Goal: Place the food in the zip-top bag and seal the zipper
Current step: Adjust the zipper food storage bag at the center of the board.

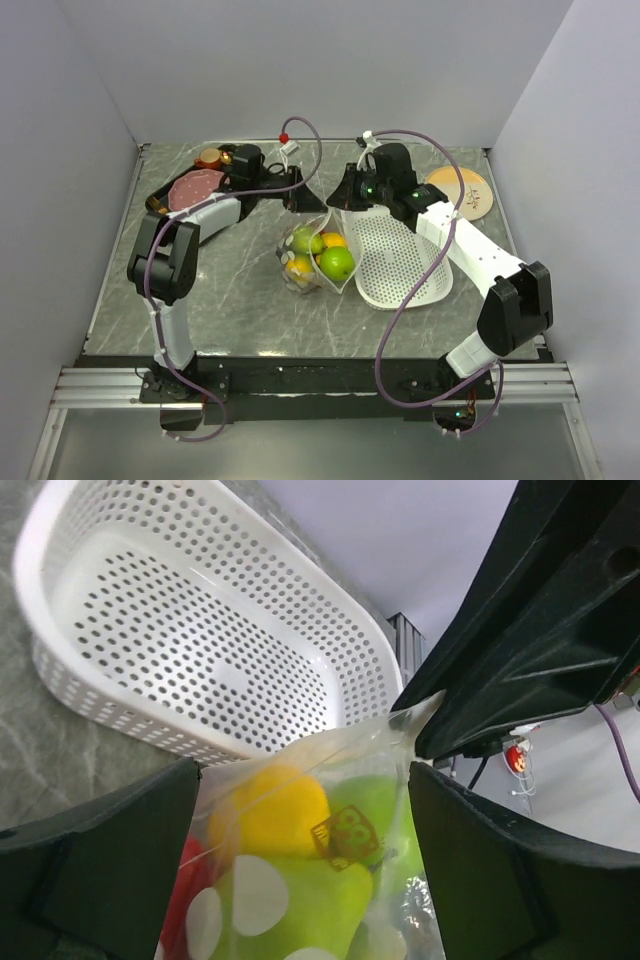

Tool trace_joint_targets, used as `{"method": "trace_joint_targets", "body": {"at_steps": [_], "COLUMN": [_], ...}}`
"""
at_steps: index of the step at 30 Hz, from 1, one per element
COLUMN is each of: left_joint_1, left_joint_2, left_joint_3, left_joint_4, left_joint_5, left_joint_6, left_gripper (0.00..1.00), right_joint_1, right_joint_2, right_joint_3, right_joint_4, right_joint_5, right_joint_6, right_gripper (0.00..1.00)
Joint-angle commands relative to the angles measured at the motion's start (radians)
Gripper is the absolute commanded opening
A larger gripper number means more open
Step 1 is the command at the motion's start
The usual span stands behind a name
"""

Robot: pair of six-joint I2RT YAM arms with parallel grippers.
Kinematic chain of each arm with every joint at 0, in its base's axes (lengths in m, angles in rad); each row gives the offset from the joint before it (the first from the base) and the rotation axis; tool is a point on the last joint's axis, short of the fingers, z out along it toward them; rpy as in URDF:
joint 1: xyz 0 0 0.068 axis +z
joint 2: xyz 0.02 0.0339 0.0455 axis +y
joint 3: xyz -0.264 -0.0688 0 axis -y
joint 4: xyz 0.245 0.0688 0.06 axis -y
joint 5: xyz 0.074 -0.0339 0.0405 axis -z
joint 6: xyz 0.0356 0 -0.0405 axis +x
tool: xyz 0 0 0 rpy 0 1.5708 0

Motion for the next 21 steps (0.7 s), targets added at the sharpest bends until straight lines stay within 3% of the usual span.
{"method": "trace_joint_targets", "body": {"at_steps": [1, 6, 12, 15, 18, 19, 21], "left_joint_1": [-0.007, -0.009, -0.01, -0.009, -0.009, -0.01, -0.01], "left_joint_2": [0.01, 0.004, -0.007, -0.015, -0.022, -0.021, -0.019], "left_joint_3": [0.003, 0.012, 0.023, 0.017, 0.009, 0.009, 0.009], "left_joint_4": [0.091, 0.098, 0.094, 0.114, 0.143, 0.148, 0.162], "left_joint_5": [0.009, -0.009, -0.025, -0.037, -0.049, -0.048, -0.048], "left_joint_6": [-0.041, -0.053, -0.056, -0.084, -0.115, -0.127, -0.138], "left_gripper": [0.86, 0.58, 0.13, 0.01, 0.01, 0.01, 0.01], "right_joint_1": [-0.004, -0.004, -0.004, -0.004, -0.004, -0.004, -0.004], "right_joint_2": [-0.06, -0.06, -0.054, -0.049, -0.055, -0.057, -0.061], "right_joint_3": [-0.007, -0.01, -0.022, -0.02, -0.026, -0.031, -0.031], "right_joint_4": [0.043, 0.04, 0.046, 0.034, 0.023, 0.023, 0.015], "right_joint_5": [-0.024, -0.024, -0.027, -0.008, 0.027, 0.036, 0.07], "right_joint_6": [-0.008, -0.011, -0.003, -0.006, -0.012, -0.011, -0.016], "right_gripper": [0.08, 0.08, 0.09, 0.16, 0.24, 0.37, 0.4]}}
